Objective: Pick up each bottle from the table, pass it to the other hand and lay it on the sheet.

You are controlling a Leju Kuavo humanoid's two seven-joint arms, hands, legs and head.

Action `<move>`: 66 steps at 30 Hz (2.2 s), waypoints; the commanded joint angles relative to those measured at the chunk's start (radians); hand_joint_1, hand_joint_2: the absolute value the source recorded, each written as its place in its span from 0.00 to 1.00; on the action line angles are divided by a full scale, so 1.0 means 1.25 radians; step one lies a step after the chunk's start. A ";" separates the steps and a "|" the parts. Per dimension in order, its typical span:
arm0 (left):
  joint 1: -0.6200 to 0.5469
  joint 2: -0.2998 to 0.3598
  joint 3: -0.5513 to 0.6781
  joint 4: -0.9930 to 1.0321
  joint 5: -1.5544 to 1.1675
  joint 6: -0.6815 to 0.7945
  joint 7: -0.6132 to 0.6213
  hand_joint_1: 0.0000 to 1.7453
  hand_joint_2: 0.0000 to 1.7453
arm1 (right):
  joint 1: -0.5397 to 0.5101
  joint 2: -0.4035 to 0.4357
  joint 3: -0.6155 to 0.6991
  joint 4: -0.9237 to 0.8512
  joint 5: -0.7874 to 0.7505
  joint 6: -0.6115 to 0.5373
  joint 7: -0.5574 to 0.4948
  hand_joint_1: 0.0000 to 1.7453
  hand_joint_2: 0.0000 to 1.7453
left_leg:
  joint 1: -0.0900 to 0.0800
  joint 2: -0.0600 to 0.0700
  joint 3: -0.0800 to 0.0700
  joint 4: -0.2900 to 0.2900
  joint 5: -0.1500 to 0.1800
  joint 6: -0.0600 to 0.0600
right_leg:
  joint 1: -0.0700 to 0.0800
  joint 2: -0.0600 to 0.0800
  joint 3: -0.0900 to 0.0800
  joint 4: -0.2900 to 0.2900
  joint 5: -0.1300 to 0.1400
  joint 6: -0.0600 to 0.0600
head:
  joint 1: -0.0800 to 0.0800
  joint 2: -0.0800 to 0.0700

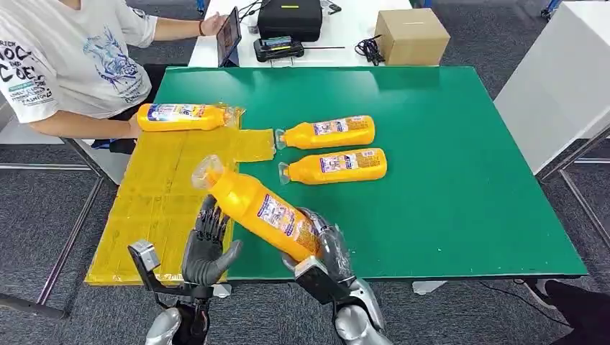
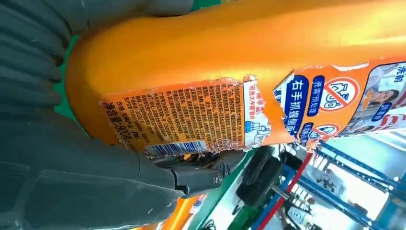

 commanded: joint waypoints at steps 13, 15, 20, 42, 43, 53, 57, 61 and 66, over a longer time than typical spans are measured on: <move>-0.030 0.029 -0.018 0.080 0.049 -0.049 0.022 0.00 1.00 | -0.080 0.014 0.148 0.238 0.030 0.031 0.001 1.00 1.00 | 0.000 0.001 0.002 -0.001 0.000 -0.001 | 0.000 0.001 0.002 -0.001 0.000 -0.001 | 0.000 0.000; -0.030 0.025 -0.013 0.077 0.054 -0.045 0.020 0.00 1.00 | -0.079 0.016 0.170 0.256 0.036 0.045 -0.004 1.00 1.00 | 0.001 0.001 0.003 -0.001 -0.001 -0.001 | 0.001 0.001 0.003 -0.001 0.000 -0.001 | 0.000 0.000; -0.029 0.018 -0.004 0.072 0.074 -0.054 0.012 0.00 1.00 | -0.073 0.021 0.193 0.279 0.035 0.067 -0.004 1.00 1.00 | 0.001 0.001 0.003 -0.001 -0.001 -0.001 | 0.001 0.000 0.003 -0.001 -0.001 -0.002 | 0.000 0.000; -0.018 0.016 -0.014 0.053 0.074 -0.083 -0.001 1.00 1.00 | -0.070 0.034 0.196 0.290 0.017 0.086 -0.006 1.00 1.00 | 0.001 0.000 0.002 0.000 0.000 -0.001 | 0.001 0.000 0.002 -0.001 0.000 -0.001 | 0.000 0.000; -0.016 0.015 -0.012 0.052 0.075 -0.084 -0.001 1.00 1.00 | -0.071 0.034 0.197 0.290 0.020 0.082 -0.005 1.00 1.00 | 0.001 0.000 0.002 0.000 0.000 -0.001 | 0.001 0.000 0.001 -0.001 0.000 -0.001 | 0.000 0.000; -0.003 0.015 -0.001 -0.003 0.057 -0.077 -0.015 1.00 1.00 | -0.074 0.035 0.178 0.255 0.023 0.039 0.011 1.00 1.00 | 0.002 0.000 0.003 0.000 -0.001 -0.001 | 0.002 0.000 0.003 0.000 -0.001 -0.002 | 0.000 0.000; -0.001 0.014 0.004 -0.016 0.054 -0.072 -0.018 1.00 1.00 | -0.070 0.034 0.168 0.240 0.021 0.024 0.016 1.00 1.00 | 0.001 0.000 0.002 0.000 -0.001 -0.001 | 0.001 0.000 0.002 0.000 -0.001 -0.001 | 0.000 0.000; 0.002 0.018 0.013 -0.048 0.046 -0.061 -0.023 1.00 1.00 | -0.069 0.028 0.149 0.210 0.018 0.007 0.027 0.97 1.00 | 0.001 0.000 0.001 0.000 0.000 -0.001 | 0.001 0.000 0.001 0.000 0.000 -0.001 | 0.000 0.000; -0.008 0.026 0.053 -0.083 0.023 -0.009 -0.045 1.00 1.00 | -0.068 0.034 0.123 0.169 0.017 -0.029 0.047 0.00 0.00 | 0.002 0.001 0.003 0.000 -0.001 -0.001 | 0.002 0.000 0.003 0.000 -0.001 -0.002 | 0.000 0.000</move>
